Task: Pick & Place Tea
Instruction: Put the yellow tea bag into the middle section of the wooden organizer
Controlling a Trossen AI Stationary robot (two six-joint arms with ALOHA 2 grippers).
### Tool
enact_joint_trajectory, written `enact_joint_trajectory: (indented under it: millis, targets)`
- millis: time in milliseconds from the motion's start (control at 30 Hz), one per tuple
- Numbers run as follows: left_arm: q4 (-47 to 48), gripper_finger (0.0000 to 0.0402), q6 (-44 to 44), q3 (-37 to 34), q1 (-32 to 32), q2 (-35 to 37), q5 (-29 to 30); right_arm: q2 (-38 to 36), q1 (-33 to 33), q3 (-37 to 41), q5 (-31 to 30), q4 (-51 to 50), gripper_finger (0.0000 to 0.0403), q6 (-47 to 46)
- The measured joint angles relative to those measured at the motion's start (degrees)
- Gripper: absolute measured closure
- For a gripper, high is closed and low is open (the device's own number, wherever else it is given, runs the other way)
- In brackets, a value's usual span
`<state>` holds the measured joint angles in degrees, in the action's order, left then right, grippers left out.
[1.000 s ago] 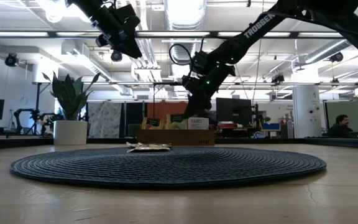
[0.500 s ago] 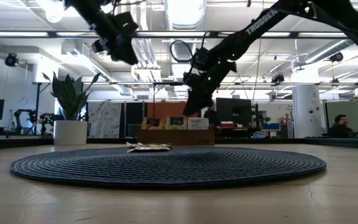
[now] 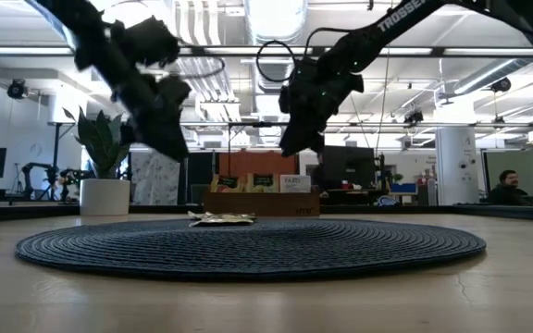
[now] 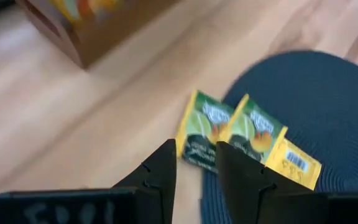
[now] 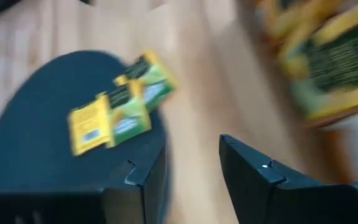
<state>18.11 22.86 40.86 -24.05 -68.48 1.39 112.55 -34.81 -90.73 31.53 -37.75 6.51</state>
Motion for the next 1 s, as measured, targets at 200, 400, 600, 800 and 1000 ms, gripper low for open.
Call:
enact_joint_trajectory:
  millis: [200, 400, 600, 800, 1000]
  targets:
    - [-7.8, 0.0294, 2.7, -6.9, 0.0, -3.8, -6.8, 0.1, 6.1, 4.9, 0.0, 6.2, 0.027, -7.4]
    - [-9.2, 0.0294, 5.7, -8.9, -0.9, -8.0, -7.4, 0.1, 11.4, 9.2, -8.6, 13.9, 0.0278, -18.3]
    - [-16.9, 0.0294, 12.1, -8.7, -2.5, -13.2, -11.4, 0.2, 12.3, 13.4, -12.1, 16.3, 0.0292, -28.8]
    - [-18.7, 0.0294, 14.4, -7.2, -3.2, -17.9, -11.7, 0.2, 12.5, 17.5, -11.5, 22.5, 0.0302, -37.7]
    - [-23.6, 0.0294, 14.1, -6.1, -3.1, -19.8, -14.2, 0.2, 13.9, 18.2, -11.4, 24.9, 0.0303, -41.0]
